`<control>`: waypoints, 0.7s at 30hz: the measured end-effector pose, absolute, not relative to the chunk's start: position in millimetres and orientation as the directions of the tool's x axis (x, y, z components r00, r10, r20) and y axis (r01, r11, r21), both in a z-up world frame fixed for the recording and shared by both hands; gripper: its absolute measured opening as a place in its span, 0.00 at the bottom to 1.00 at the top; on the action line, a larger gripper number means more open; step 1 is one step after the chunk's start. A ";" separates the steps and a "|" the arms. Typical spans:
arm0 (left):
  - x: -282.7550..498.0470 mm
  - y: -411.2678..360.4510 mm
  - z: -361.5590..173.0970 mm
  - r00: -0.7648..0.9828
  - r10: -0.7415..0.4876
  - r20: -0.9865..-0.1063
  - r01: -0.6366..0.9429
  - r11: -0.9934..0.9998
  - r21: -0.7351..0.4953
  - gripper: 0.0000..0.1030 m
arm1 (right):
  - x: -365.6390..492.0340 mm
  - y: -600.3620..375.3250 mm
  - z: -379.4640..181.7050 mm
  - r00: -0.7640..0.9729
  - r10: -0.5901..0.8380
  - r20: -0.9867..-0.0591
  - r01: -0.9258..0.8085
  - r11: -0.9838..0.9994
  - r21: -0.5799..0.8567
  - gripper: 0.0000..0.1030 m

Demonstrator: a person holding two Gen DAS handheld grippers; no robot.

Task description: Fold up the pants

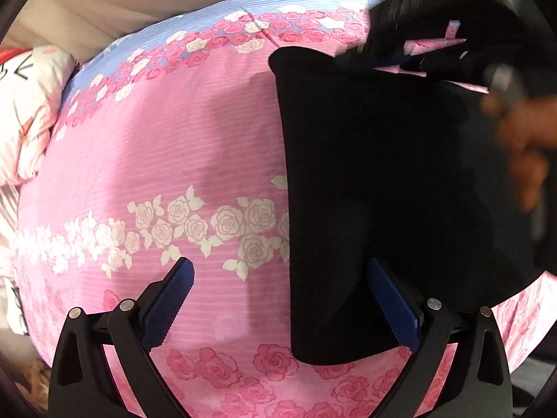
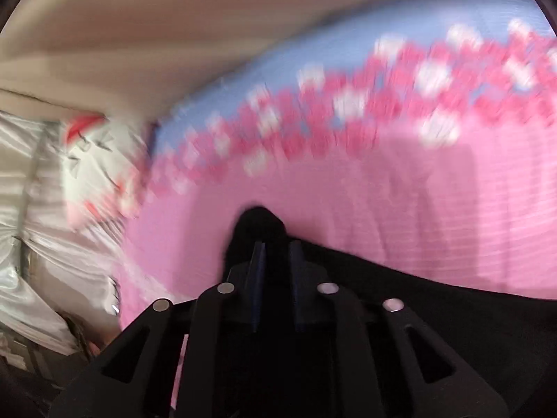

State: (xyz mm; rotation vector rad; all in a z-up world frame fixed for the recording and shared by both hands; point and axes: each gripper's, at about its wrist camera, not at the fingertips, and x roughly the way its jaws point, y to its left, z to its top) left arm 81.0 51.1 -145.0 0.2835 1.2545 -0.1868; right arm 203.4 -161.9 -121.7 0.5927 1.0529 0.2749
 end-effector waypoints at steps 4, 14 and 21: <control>80.2 48.0 -145.0 0.309 0.039 -0.950 0.301 0.944 0.137 0.95 | 144.0 -188.8 -101.4 0.502 0.410 -0.761 0.054 0.864 0.501 0.15; 79.6 33.9 -145.4 0.325 0.091 -0.941 0.327 0.923 0.202 0.95 | 71.2 -259.9 -131.1 0.558 0.340 -0.757 0.276 0.784 0.556 0.12; 78.6 26.7 -145.9 0.327 0.116 -0.938 0.329 0.916 0.228 0.95 | 62.7 -279.0 -137.6 0.564 0.279 -0.777 0.338 0.781 0.525 0.06</control>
